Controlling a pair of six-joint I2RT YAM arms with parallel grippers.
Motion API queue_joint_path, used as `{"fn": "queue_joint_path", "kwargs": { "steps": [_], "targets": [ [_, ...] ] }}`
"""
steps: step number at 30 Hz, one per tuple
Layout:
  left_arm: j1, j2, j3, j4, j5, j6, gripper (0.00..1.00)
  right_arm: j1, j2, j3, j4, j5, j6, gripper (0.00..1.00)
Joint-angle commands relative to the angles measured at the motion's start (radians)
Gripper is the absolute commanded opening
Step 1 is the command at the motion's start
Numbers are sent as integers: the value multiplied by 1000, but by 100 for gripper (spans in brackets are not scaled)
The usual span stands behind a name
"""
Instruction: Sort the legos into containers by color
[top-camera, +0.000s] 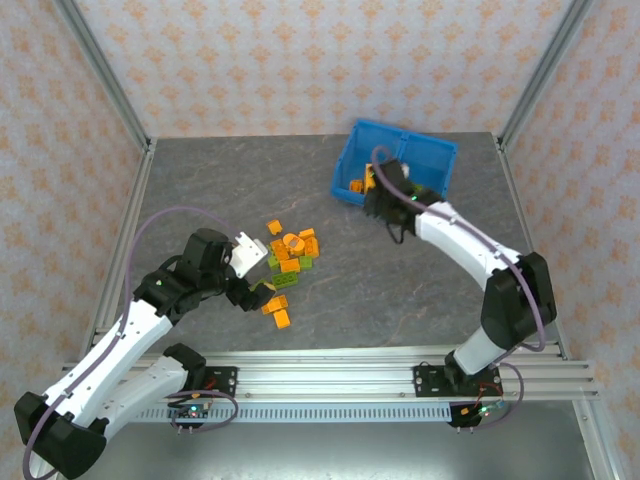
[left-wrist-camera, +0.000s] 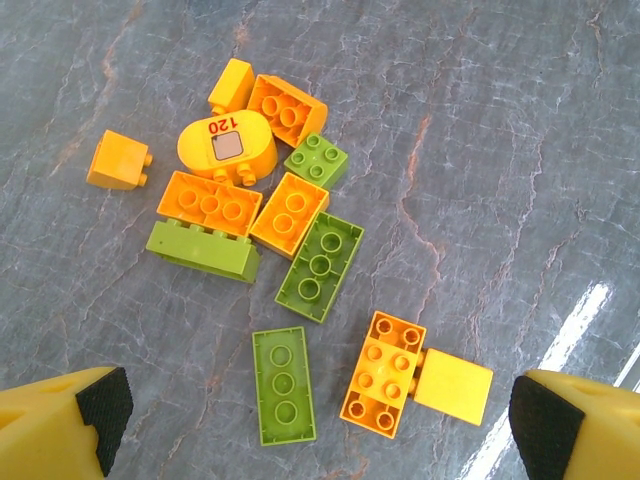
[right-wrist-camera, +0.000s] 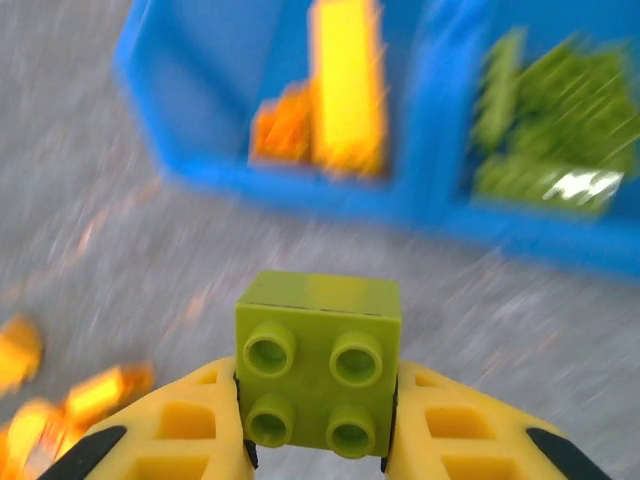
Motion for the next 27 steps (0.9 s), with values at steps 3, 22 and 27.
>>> {"fn": "queue_joint_path", "kwargs": {
  "steps": [3, 22, 27],
  "targets": [
    [8, -38, 4, -12, -51, 6, 100, -203, 132, 152, 17, 36, -53, 23],
    [9, -193, -41, 93, 56, 3, 100, -355, 618, 683, -141, 8, -36, 44],
    [9, -172, -38, 111, 14, -38, 100, -355, 543, 637, -119, 3, -37, 47]
  ]
}}
